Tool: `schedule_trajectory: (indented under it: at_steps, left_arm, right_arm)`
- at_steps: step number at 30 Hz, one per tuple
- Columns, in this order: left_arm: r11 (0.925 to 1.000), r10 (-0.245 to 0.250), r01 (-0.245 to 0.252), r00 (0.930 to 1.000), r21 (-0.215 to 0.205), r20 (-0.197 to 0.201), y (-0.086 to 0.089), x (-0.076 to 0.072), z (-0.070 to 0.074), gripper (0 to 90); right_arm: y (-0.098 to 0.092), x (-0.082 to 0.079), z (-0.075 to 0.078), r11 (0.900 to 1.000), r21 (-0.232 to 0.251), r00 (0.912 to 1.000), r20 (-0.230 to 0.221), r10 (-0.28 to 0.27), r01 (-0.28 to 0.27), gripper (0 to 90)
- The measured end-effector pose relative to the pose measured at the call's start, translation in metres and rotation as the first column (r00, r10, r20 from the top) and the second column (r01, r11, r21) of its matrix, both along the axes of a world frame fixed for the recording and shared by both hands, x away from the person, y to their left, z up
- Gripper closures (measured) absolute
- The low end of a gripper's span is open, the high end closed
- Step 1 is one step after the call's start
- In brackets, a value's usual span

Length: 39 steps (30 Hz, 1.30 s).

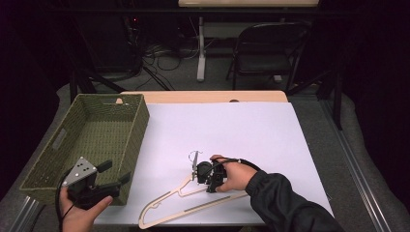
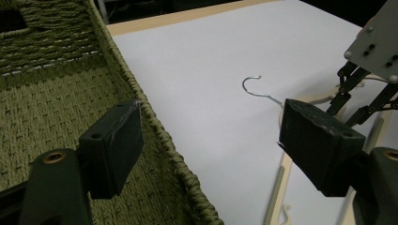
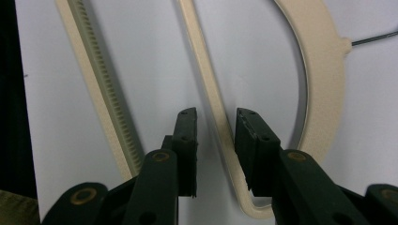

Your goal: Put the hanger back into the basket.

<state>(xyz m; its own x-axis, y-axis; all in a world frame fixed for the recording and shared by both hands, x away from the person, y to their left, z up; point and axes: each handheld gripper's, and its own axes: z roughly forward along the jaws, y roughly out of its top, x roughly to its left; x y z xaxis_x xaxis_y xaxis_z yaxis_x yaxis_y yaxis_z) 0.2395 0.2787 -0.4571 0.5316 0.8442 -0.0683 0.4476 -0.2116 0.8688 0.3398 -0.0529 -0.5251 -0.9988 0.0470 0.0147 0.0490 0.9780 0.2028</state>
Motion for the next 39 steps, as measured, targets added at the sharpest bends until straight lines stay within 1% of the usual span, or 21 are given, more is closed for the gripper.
schedule_trajectory:
  at_steps: [2,3,5,12,14,17,20,22,25,28,30,31,33,35,37,39]
  left_arm:
    - [1.0000,-0.002,0.002,1.0000,-0.001,0.000,0.000,0.000,0.000,21.7]
    - [1.0000,-0.002,0.002,1.0000,-0.001,0.001,0.000,0.000,0.000,21.7]
    - [1.0000,-0.002,0.002,1.0000,-0.002,0.000,0.000,0.000,0.000,21.7]
    - [1.0000,-0.003,0.003,1.0000,-0.001,0.000,0.000,0.000,0.000,21.7]
    - [1.0000,-0.003,0.003,1.0000,-0.001,0.000,0.000,0.000,0.000,21.7]
    - [1.0000,-0.004,0.004,1.0000,0.001,-0.001,0.000,0.001,0.000,21.7]
    - [1.0000,-0.002,0.002,1.0000,-0.001,0.000,0.000,0.001,0.000,21.7]
    - [1.0000,-0.002,0.002,1.0000,-0.002,0.000,0.000,0.000,0.000,21.7]
    - [1.0000,-0.003,0.003,1.0000,-0.002,-0.001,0.000,0.001,0.000,21.7]
    - [1.0000,-0.006,0.006,1.0000,-0.004,-0.001,0.000,0.001,0.000,21.7]
    - [1.0000,-0.006,0.006,1.0000,-0.004,-0.001,0.000,0.001,0.000,21.7]
    - [1.0000,-0.005,0.005,1.0000,-0.006,-0.001,0.000,0.001,0.000,21.7]
    - [1.0000,-0.006,0.006,1.0000,-0.006,0.000,0.000,0.001,0.000,21.7]
    - [0.9999,-0.010,0.010,1.0000,-0.006,0.000,-0.001,0.001,0.000,22.3]
    - [0.9999,-0.012,0.012,0.9999,-0.004,0.002,-0.002,0.000,0.000,23.3]
    - [0.9997,-0.025,0.025,0.9997,-0.003,0.005,-0.002,0.000,0.001,25.8]
  right_arm:
    - [0.000,0.001,-0.001,1.000,-0.006,1.0000,0.002,-0.001,0.001,70.1]
    - [0.000,0.002,-0.001,1.000,-0.022,1.0000,-0.004,0.006,-0.006,71.3]
    - [0.000,0.001,-0.002,1.000,-0.015,1.0000,0.003,0.006,-0.006,72.0]
    - [0.000,0.001,-0.002,1.000,-0.028,0.9999,0.016,0.002,-0.002,75.4]
    - [0.000,0.001,-0.002,0.999,-0.032,0.9998,0.020,0.006,-0.005,78.3]
    - [0.000,0.001,-0.003,0.999,-0.036,0.9998,0.013,0.012,-0.011,78.9]
    - [0.000,0.000,-0.003,0.999,-0.039,0.9995,0.011,0.029,-0.029,80.1]
    - [0.001,-0.001,-0.002,0.998,-0.053,0.9990,-0.006,0.045,-0.045,81.2]
    - [0.001,-0.004,-0.002,0.995,-0.068,0.9976,-0.017,0.067,-0.068,82.8]
    - [0.000,-0.006,-0.002,0.995,-0.071,0.9969,-0.030,0.073,-0.075,85.2]
    - [0.000,-0.006,-0.001,0.995,-0.067,0.9967,-0.031,0.074,-0.076,85.2]
    - [-0.001,-0.006,-0.001,0.995,-0.063,0.9963,-0.025,0.082,-0.084,85.3]
    - [-0.001,-0.007,0.000,0.995,-0.058,0.9968,-0.023,0.076,-0.078,85.3]
    - [-0.002,-0.009,0.000,0.994,-0.055,0.9956,0.007,0.094,-0.093,85.3]
    - [-0.002,-0.009,0.000,0.994,-0.057,0.9952,0.009,0.097,-0.096,85.3]
    - [-0.002,-0.009,0.000,0.994,-0.054,0.9952,0.010,0.097,-0.097,85.3]
